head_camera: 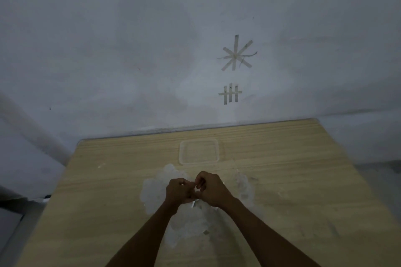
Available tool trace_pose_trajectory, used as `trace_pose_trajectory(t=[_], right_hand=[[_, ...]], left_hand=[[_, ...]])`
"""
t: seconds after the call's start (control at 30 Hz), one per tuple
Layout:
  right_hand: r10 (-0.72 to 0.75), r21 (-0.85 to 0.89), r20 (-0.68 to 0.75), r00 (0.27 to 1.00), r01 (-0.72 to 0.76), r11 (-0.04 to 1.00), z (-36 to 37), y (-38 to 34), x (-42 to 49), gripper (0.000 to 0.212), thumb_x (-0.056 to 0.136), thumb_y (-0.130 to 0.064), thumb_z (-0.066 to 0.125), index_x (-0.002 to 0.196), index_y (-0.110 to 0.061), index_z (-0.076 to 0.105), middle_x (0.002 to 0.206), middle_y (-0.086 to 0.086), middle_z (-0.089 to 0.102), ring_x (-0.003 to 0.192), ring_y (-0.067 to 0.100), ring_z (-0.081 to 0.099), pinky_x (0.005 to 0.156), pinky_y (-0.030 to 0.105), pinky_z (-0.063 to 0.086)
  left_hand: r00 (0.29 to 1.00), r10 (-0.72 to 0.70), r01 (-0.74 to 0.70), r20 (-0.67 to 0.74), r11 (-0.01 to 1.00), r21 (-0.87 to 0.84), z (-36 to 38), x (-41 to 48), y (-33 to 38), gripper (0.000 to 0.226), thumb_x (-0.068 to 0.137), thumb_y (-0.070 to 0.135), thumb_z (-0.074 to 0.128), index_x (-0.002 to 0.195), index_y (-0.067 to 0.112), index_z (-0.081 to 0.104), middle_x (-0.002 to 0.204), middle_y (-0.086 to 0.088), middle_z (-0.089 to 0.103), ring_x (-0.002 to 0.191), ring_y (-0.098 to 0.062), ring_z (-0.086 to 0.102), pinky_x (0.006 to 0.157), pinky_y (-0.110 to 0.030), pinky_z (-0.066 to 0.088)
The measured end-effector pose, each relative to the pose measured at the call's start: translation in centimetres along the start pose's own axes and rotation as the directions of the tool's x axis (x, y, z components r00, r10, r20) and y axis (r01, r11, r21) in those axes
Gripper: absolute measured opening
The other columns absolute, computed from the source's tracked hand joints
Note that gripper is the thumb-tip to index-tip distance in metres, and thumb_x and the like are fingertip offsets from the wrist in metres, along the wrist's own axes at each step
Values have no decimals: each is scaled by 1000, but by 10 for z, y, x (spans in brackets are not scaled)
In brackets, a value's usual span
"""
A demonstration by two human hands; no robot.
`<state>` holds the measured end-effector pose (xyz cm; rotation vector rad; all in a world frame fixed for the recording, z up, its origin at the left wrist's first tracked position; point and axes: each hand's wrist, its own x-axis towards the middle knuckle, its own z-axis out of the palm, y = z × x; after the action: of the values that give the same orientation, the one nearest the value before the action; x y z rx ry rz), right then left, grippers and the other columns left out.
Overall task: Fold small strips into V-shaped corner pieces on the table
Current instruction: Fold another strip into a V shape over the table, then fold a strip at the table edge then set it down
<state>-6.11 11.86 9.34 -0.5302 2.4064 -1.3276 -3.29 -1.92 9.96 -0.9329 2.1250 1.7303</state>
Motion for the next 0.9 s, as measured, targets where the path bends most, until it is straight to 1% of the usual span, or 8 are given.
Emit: trace_pose_trajectory(t=[0.1, 0.27, 0.4, 0.47, 0.6, 0.7, 0.8, 0.9], right_hand=[[1, -13, 30, 1000, -1, 1000, -6, 5, -3, 28, 74, -13, 77, 93, -1, 60, 80, 9, 64, 66, 15, 55, 65, 30, 48], [7, 1, 62, 998, -7, 1000, -20, 17, -11, 24, 76, -23, 75, 91, -13, 58, 79, 5, 64, 66, 14, 57, 63, 29, 49], [61, 55, -38, 997, -58, 997, -31, 28, -12, 16, 77, -8, 71, 89, 0, 64, 82, 16, 68, 72, 22, 64, 68, 32, 54], [151, 141, -112, 982, -135, 981, -35, 34, -12, 12, 75, 3, 69, 87, 5, 67, 85, 22, 70, 76, 30, 68, 72, 39, 58], [465, 530, -76, 882, -359, 768, -45, 41, -18, 17, 72, 6, 73, 87, -1, 69, 84, 24, 71, 73, 31, 69, 71, 37, 60], [568, 705, 4, 823, -405, 581, -51, 46, -24, 15, 76, 7, 71, 87, -2, 66, 75, 18, 68, 66, 23, 68, 59, 26, 58], [609, 759, 14, 793, -405, 510, -55, 53, -31, 12, 78, 3, 72, 86, -5, 67, 77, 15, 69, 70, 20, 67, 62, 24, 56], [651, 727, -8, 759, -443, 525, -56, 58, -39, 12, 77, -2, 75, 81, -11, 69, 75, 11, 69, 69, 19, 66, 61, 24, 54]], left_hand=[[1000, 6, -6, 3, 1000, -19, 8, -4, -1, 10, 86, 7, 62, 76, 7, 64, 72, -9, 66, 65, -23, 66, 56, -28, 57], [999, -1, -3, -53, 997, -77, 29, -10, -2, 28, 82, 6, 66, 54, 4, 67, 53, -11, 64, 46, -16, 64, 45, -23, 50], [998, -55, 45, -32, 965, -258, 44, -16, 0, 23, 88, 18, 61, 74, 3, 70, 68, -13, 71, 58, -22, 70, 50, -26, 55], [996, -74, 60, -45, 964, -259, 50, -17, -1, 20, 87, 23, 64, 78, 6, 71, 74, -13, 69, 62, -24, 69, 55, -30, 58], [993, -111, 118, 44, 968, -222, 59, -21, -5, 12, 83, 22, 69, 82, 10, 70, 77, -9, 69, 61, -20, 69, 60, -29, 58], [983, -100, 135, 154, 962, -237, 67, -21, -9, 8, 86, 10, 64, 88, 7, 71, 75, -8, 72, 59, -19, 71, 56, -27, 58], [972, -71, 117, 225, 973, -198, 75, -18, -12, 13, 84, 1, 64, 95, 5, 70, 74, -9, 75, 67, -21, 73, 58, -28, 58], [966, -82, 139, 246, 964, -225, 83, -13, -17, 14, 84, -4, 62, 96, -4, 69, 77, -13, 74, 66, -22, 74, 55, -28, 57]])
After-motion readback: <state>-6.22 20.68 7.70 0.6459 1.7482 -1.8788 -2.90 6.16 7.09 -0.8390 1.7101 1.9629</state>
